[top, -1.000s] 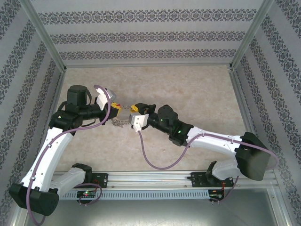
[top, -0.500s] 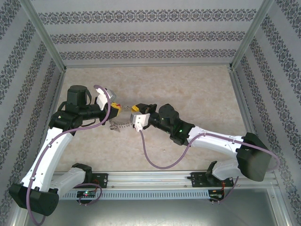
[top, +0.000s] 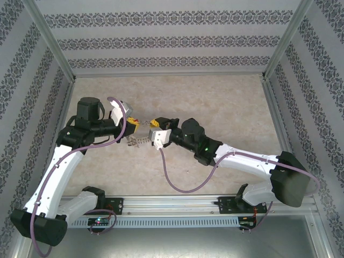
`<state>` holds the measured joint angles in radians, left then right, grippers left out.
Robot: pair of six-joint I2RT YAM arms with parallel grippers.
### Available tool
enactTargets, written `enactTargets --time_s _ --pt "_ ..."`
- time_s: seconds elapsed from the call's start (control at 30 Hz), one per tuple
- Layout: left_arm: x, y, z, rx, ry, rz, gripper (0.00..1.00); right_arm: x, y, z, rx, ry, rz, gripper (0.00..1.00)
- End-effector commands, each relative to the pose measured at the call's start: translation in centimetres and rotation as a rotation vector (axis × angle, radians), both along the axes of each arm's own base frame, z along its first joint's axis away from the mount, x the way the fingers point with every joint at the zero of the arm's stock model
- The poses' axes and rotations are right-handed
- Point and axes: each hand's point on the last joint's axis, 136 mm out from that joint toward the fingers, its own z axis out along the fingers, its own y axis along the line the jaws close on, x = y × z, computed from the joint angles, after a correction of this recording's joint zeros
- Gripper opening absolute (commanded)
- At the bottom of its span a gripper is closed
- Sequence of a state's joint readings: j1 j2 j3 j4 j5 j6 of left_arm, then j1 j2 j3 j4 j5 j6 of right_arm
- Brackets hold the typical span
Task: Put the keys on the keyring
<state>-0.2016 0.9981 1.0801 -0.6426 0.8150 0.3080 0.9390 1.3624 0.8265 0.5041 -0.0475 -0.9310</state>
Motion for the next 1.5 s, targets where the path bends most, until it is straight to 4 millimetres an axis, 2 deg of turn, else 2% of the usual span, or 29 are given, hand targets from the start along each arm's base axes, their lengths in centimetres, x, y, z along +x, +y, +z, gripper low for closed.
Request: enactTargets --time_s 0.0,0.4,0.57,0.7,0.9,1.17,1.47 --pt "0.3 -0.6 2.5 -0.057 -0.059 -0.032 0.00 0.5 0.2 2.0 0.037 -0.028 0.006 0.25" --pt "0.3 -0.8 2.8 -0.068 -0.053 -0.042 0.00 0.5 0.8 1.6 0.013 -0.024 0.043 0.24" --pt "0.3 -0.9 2.9 -0.069 -0.056 -0.042 0.00 0.5 0.7 1.2 -0.002 -0.011 0.048 0.17" --pt "0.3 -0.8 2.9 -0.065 -0.057 -0.041 0.00 0.5 0.6 0.9 -0.014 -0.005 0.045 0.16" --pt "0.4 -0.8 2.9 -0.062 -0.058 -0.041 0.00 0.5 0.5 0.8 -0.018 -0.004 0.042 0.09" --pt "1.0 -0.5 1.4 -0.023 -0.035 -0.020 0.00 0.0 0.1 1.0 -0.024 -0.010 0.056 0.00" --pt "3.6 -0.7 -0.3 0.039 0.034 -0.027 0.00 -2.5 -1.4 -2.1 -0.194 0.037 0.147 0.00"
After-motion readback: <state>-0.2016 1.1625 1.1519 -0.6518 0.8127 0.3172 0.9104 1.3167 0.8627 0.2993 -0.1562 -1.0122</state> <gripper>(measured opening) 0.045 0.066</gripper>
